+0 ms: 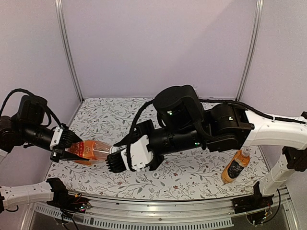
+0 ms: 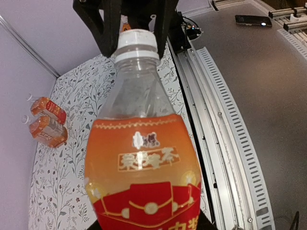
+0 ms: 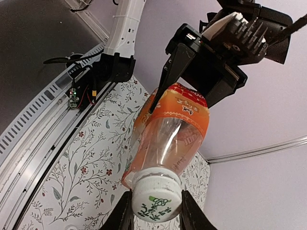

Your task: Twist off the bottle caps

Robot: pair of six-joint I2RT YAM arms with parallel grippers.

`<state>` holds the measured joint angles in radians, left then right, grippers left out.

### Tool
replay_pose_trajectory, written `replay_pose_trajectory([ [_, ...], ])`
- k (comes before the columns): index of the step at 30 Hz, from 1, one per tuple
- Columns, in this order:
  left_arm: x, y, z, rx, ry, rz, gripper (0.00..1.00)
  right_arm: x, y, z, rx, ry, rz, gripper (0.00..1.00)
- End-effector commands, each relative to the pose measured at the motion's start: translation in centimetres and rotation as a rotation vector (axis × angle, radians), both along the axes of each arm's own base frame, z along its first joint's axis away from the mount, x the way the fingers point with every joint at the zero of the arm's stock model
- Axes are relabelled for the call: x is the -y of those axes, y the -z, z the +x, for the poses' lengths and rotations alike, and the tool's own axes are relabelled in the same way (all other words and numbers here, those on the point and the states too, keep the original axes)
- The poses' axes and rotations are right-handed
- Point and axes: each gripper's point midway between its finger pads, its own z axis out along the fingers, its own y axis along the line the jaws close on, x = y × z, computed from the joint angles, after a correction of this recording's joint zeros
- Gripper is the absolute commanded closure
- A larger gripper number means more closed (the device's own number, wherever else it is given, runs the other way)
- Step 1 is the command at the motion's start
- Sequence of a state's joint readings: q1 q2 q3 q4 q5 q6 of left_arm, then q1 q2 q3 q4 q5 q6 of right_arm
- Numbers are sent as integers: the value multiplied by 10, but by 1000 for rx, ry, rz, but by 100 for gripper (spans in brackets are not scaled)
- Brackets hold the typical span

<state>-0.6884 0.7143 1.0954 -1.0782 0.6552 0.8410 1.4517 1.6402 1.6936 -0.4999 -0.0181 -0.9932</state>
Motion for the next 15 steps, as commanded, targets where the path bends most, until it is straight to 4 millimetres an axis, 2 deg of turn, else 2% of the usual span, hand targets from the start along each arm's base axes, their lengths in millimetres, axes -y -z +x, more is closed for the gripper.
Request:
replay_pose_trajectory([
  [1,-6,0,8,0,-69,17,81,9,-6,16,166,57,13,31],
  [2,-6,0,11,6,-85,15,82,7,-12,19,151,86,54,14],
  [3,-6,-1,16,15,-108,12,82,7,-20,22,109,127,101,3],
  [5,-5,-4,27,47,-158,0,83,8,-39,30,37,194,187,1],
  [9,-7,-10,54,122,-272,-18,85,14,-58,48,-262,262,280,1],
  [12,-11,-12,74,185,-365,-20,85,18,-75,63,-614,288,324,1],
  [14,-14,-11,83,224,-396,-7,85,18,-86,81,-889,336,358,1],
  [15,-16,-11,87,240,-413,-1,85,12,-83,85,-1049,345,340,2],
])
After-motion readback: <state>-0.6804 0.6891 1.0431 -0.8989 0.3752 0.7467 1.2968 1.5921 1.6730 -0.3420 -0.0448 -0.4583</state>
